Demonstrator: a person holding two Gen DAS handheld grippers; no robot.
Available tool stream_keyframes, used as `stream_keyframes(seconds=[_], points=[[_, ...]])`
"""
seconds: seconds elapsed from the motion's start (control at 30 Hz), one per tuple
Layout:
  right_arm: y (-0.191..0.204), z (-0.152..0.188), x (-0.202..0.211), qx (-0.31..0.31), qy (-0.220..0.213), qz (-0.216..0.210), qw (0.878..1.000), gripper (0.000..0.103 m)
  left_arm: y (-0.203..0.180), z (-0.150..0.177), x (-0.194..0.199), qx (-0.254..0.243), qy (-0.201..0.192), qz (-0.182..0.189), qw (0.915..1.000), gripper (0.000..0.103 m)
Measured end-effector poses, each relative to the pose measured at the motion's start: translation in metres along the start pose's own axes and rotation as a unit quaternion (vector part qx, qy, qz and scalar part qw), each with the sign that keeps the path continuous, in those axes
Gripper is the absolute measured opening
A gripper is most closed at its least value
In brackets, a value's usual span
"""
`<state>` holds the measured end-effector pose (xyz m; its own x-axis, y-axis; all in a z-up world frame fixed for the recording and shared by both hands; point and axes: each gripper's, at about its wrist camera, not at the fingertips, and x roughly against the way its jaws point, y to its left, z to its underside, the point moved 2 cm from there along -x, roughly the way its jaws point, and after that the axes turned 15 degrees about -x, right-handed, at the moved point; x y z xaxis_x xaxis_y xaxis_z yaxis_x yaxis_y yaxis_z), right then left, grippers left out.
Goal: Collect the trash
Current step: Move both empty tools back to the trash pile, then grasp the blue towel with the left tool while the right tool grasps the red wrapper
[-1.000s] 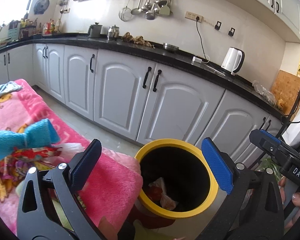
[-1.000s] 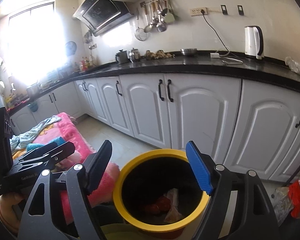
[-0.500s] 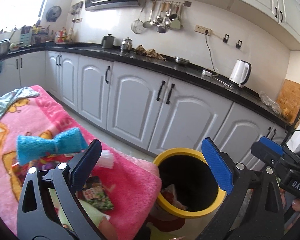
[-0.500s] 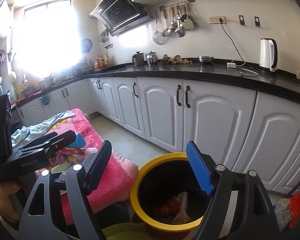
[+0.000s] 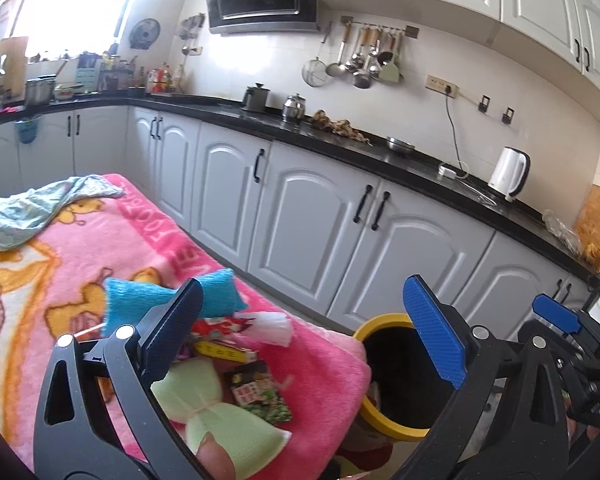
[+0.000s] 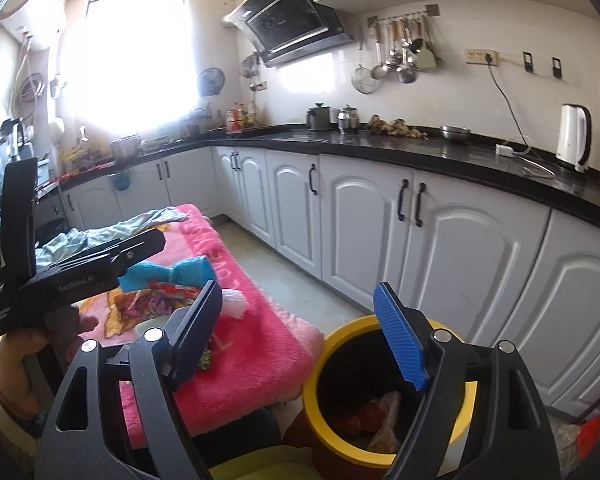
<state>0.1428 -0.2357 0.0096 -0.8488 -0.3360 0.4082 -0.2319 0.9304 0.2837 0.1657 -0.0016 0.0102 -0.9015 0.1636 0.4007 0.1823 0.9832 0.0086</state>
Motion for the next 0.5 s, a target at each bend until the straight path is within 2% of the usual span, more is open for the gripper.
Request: stream_keyframes(seconds=[0.5], points=[[0.055,0.014,-0.017,0.057,0.015,-0.045,0.997,0.082,0.05,0.01,0.018,0.037,0.001,-0.037,0.9986,0.092]])
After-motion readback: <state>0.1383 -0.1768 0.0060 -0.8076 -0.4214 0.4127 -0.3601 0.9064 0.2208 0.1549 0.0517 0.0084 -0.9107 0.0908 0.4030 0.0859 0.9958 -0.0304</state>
